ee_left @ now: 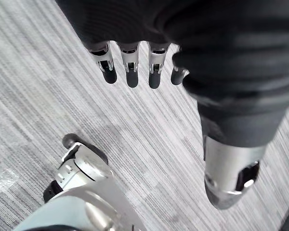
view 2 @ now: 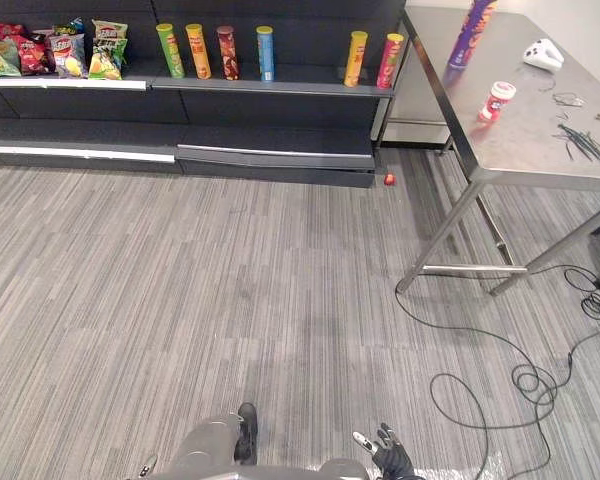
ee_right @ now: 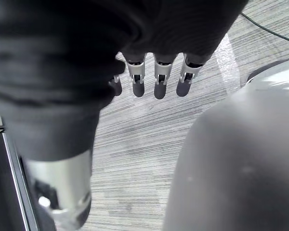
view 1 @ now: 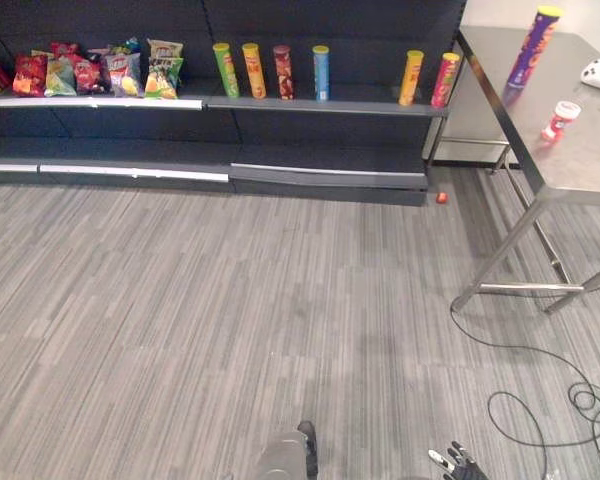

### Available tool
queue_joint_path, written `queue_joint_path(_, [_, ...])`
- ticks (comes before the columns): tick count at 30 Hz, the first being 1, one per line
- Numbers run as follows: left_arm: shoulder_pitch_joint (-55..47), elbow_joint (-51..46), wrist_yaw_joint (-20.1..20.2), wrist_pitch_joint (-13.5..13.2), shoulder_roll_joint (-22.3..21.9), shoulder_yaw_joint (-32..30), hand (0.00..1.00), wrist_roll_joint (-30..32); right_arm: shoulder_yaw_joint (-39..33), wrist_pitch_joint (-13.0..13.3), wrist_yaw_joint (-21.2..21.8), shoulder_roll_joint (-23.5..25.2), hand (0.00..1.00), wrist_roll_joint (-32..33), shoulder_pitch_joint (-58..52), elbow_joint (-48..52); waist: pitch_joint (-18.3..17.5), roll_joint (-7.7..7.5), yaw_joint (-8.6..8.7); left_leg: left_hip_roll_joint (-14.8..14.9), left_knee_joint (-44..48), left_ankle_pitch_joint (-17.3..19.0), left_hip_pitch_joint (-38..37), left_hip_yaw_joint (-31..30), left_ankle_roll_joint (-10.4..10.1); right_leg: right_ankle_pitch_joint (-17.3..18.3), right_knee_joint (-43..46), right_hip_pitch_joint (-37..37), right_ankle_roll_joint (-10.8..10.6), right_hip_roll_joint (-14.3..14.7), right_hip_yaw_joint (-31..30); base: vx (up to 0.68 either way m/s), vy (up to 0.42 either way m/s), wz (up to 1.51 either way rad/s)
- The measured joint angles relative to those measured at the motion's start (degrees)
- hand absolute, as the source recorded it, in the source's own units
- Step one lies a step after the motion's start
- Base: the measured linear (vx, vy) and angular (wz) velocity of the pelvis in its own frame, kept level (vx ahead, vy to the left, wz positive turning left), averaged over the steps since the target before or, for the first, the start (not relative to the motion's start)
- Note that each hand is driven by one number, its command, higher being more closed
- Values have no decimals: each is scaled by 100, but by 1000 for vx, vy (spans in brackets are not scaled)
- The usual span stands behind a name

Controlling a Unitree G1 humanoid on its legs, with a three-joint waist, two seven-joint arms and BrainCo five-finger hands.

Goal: Put the gum and the chips on the shelf.

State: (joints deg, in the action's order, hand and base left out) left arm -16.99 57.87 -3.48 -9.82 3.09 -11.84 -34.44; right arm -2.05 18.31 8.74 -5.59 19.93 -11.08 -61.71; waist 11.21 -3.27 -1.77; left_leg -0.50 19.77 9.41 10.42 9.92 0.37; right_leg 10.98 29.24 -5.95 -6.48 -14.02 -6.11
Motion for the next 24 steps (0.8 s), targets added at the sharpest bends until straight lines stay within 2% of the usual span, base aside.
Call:
queue_joint_path(1, [-2, 42, 40, 7, 78, 63, 0, 160, 6, 87, -54, 5, 0, 0, -23, 12, -41, -31, 31, -119, -182, 44, -210, 58, 71, -393, 819, 369, 14, -106, -68, 267, 147, -8])
queue_joint_path(2, [-10, 55, 66, 18, 125, 143, 0, 221, 8, 104, -85, 1, 0, 1, -30, 16, -55, -42, 54, -195, -254, 65, -315, 62, 107, -641, 1137, 511, 13, -163, -63, 267, 142, 0])
queue_joint_path(3, [-16, 67, 142, 25, 192, 259, 0, 356, 6, 114, -144, -16, 0, 13, -35, 38, -62, -47, 139, -305, -410, 122, -573, 89, 199, -1253, 1713, 760, 69, -286, -11, 287, 158, -1])
queue_joint_path(4, [-15, 72, 184, 28, 207, 277, 0, 424, -31, 133, -207, -18, 0, 17, -36, 69, -35, 25, 189, -350, -540, 198, -790, 105, 279, -1424, 2321, 1051, 110, -387, 118, 289, 153, -10])
queue_joint_path(5, [-9, 75, 196, 31, 209, 278, 0, 424, -44, 138, -220, -19, 0, 17, -37, 78, -39, 21, 187, -363, -589, 240, -899, 110, 318, -1259, 2667, 1237, 222, -386, 209, 289, 127, -15])
queue_joint_path(6, [-4, 75, 199, 36, 211, 280, 0, 418, -44, 146, -225, -21, 0, 25, -48, 82, -38, 26, 194, -355, -649, 270, -1059, 110, 364, -895, 3069, 1471, 301, -380, 421, 344, 96, -13])
queue_joint_path(7, [-4, 79, 197, 42, 212, 287, 0, 409, -37, 151, -216, -19, 0, 63, -69, 79, -22, 46, 239, -311, -788, 300, -1369, 112, 423, -292, 3201, 1679, 285, -288, 912, 361, 67, -7])
queue_joint_path(8, [-4, 80, 198, 47, 210, 307, 0, 407, -38, 154, -217, -21, 0, 99, -78, 78, -4, 73, 257, -257, -842, 317, -1507, 113, 446, -75, 3059, 1727, 286, -203, 1116, 361, 15, -5])
queue_joint_path(9, [-6, 83, 199, 51, 189, 325, 0, 397, -38, 166, -222, -24, 0, 138, -99, 77, 8, 126, 303, -130, -974, 352, -1744, 140, 457, 211, 2462, 1818, 315, 41, 1477, 235, -27, -4])
queue_joint_path(10, [-6, 82, 199, 50, 173, 325, 0, 392, -41, 186, -219, -21, 0, 138, -101, 87, 6, 154, 316, -54, -1021, 384, -1799, 162, 432, 249, 2060, 1873, 349, 174, 1619, 331, -61, -14])
queue_joint_path(11, [13, 81, 199, 48, 160, 320, 0, 378, -39, 236, -221, -8, 0, 128, -111, 122, 19, 184, 320, 75, -1080, 455, -1961, 199, 373, 229, 958, 2018, 341, 437, 1849, 285, -68, -12])
queue_joint_path(13, [60, 84, 194, 50, 150, 306, 0, 379, -61, 342, -229, 9, 0, 72, -163, 191, 29, 197, 320, 160, -1113, 546, -2104, 184, 288, 91, 28, 2177, 268, 583, 1894, 314, -93, -2])
queue_joint_path(15, [123, 80, 182, 41, 108, 278, 0, 387, -151, 437, -225, 29, 0, 0, -205, 311, 62, 252, 322, 295, -1153, 806, -2305, 67, 73, -555, -1346, 2251, 259, 631, 1863, 379, -169, 19])
queue_joint_path(17, [131, 80, 177, 43, 69, 177, 0, 395, -200, 461, -227, 47, 0, -120, -259, 318, 66, 241, 306, 309, -1116, 1089, -2500, -20, -59, -831, -1615, 2246, 213, 520, 1810, 396, -246, 25])
queue_joint_path(18, [155, 82, 143, 42, -40, 66, 0, 415, -198, 445, -225, -10, 0, -187, -291, 344, 74, 278, 320, 406, -1116, 1271, -2690, -138, -211, -1229, -1258, 2255, 328, 491, 1898, 554, -344, 43])
queue_joint_path(19, [176, 92, 107, 48, -175, 29, 0, 422, -217, 429, -237, -104, 0, -176, -376, 491, 43, 464, 341, 577, -1150, 1290, -2808, -276, -287, -1098, -906, 2286, 521, 599, 2034, 492, -288, 43])
queue_joint_path(20, [222, 85, 102, 43, -243, 20, 0, 424, -213, 420, -241, -160, 0, -182, -378, 533, 27, 560, 319, 653, -1109, 1230, -2815, -331, -319, -960, -788, 2307, 589, 647, 2092, 486, -280, 21])
queue_joint_path(21, [224, 55, 97, 33, -355, -49, 0, 410, -210, 343, -289, -211, 0, -194, -281, 530, 21, 613, 282, 731, -921, 1003, -2737, -453, -359, -749, -600, 2342, 687, 695, 2133, 455, -285, 4])
queue_joint_path(23, [230, 31, 105, 74, -365, -103, 0, 357, -192, 293, -392, -212, 0, -227, -255, 531, 16, 601, 300, 785, -515, 714, -2632, -585, -395, -430, -332, 2286, 760, 695, 2199, 437, -289, 5])
queue_joint_path(24, [226, 25, 135, 117, -366, -170, 0, 352, -177, 284, -465, -215, 0, -344, -247, 540, 12, 600, 299, 851, 64, 541, -2493, -643, -470, -184, -226, 2145, 787, 735, 2212, 461, -292, 7])
